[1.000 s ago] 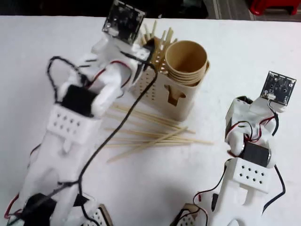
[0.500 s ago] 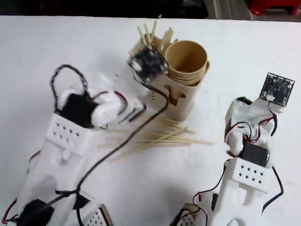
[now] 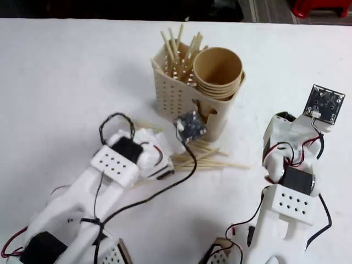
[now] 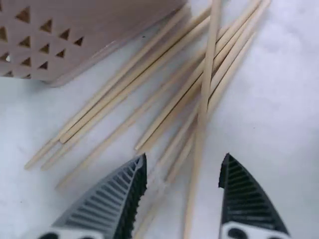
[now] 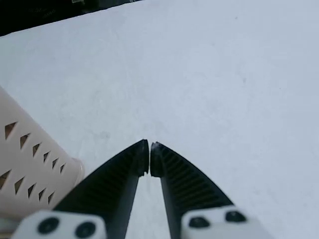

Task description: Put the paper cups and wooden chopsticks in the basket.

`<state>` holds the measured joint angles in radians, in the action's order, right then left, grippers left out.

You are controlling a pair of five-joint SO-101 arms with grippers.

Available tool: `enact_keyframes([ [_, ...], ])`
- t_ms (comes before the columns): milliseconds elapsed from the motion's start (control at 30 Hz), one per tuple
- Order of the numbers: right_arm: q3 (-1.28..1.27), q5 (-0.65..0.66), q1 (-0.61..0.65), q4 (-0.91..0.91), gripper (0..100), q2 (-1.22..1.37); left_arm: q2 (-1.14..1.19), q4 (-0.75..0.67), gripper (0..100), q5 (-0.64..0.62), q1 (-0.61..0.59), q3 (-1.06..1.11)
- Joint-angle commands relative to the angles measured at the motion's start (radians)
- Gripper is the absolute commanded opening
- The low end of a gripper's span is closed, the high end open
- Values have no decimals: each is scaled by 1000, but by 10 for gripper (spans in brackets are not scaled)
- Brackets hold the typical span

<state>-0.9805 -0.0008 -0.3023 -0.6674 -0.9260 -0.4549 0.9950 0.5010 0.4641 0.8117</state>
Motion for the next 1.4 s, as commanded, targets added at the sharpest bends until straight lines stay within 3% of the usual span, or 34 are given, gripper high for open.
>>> enact_keyframes([
  [0, 9, 8, -4, 19, 19, -1, -18, -78, 238, 8, 12, 25],
  [400, 9, 8, -7, 19, 19, -1, 466, -72, 228, 3, 12, -244],
  [700, 9, 8, -7, 19, 19, -1, 532, -52, 142, 11, 61, -282],
  [1267, 9, 8, -8, 19, 19, -1, 541, 69, 133, 87, 90, -261],
  [1367, 9, 8, -8, 19, 19, -1, 541, 69, 85, 92, 97, -259],
])
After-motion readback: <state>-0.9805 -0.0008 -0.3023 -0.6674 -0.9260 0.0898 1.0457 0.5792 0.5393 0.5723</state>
